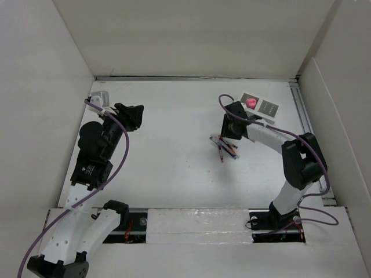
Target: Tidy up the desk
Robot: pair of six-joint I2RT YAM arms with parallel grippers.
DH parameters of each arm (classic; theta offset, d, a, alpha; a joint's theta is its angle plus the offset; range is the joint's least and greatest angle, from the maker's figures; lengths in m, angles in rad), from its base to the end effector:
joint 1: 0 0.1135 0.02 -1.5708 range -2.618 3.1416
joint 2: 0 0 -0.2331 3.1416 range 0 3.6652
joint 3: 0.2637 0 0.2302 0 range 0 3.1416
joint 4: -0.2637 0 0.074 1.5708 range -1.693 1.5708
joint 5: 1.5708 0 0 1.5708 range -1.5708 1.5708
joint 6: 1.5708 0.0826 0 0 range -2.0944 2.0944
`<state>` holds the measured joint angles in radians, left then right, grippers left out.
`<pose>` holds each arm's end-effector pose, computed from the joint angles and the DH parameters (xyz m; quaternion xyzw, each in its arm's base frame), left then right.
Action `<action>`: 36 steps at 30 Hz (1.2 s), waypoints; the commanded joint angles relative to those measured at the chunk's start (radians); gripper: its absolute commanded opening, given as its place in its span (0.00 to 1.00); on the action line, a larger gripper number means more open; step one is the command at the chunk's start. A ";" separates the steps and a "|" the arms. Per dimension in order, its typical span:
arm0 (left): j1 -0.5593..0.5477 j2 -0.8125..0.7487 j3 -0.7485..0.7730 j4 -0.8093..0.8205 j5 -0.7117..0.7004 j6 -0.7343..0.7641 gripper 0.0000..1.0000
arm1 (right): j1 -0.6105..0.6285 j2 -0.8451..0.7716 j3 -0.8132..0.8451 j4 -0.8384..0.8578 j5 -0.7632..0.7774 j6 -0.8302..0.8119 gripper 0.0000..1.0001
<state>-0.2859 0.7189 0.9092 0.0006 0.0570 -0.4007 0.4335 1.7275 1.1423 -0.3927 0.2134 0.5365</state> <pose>0.1954 -0.0624 0.3977 -0.0146 0.6365 -0.2766 0.7199 0.3352 0.1359 0.1427 0.0800 0.9481 0.0453 0.3045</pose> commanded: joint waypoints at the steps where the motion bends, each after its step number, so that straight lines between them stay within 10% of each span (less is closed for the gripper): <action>1: 0.005 -0.006 -0.003 0.036 0.003 0.008 0.37 | 0.007 -0.090 -0.029 0.025 -0.037 -0.035 0.50; 18: 0.005 0.005 -0.001 0.038 0.014 0.008 0.37 | 0.129 -0.017 0.039 -0.043 -0.045 -0.107 0.71; 36: 0.005 -0.003 -0.006 0.039 0.024 0.008 0.37 | 0.111 0.096 0.106 0.000 0.057 -0.115 0.51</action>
<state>-0.2859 0.7261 0.9092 0.0017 0.0631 -0.4011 0.5499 1.8122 1.2026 -0.4194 0.2478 0.4320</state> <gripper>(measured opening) 0.374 0.522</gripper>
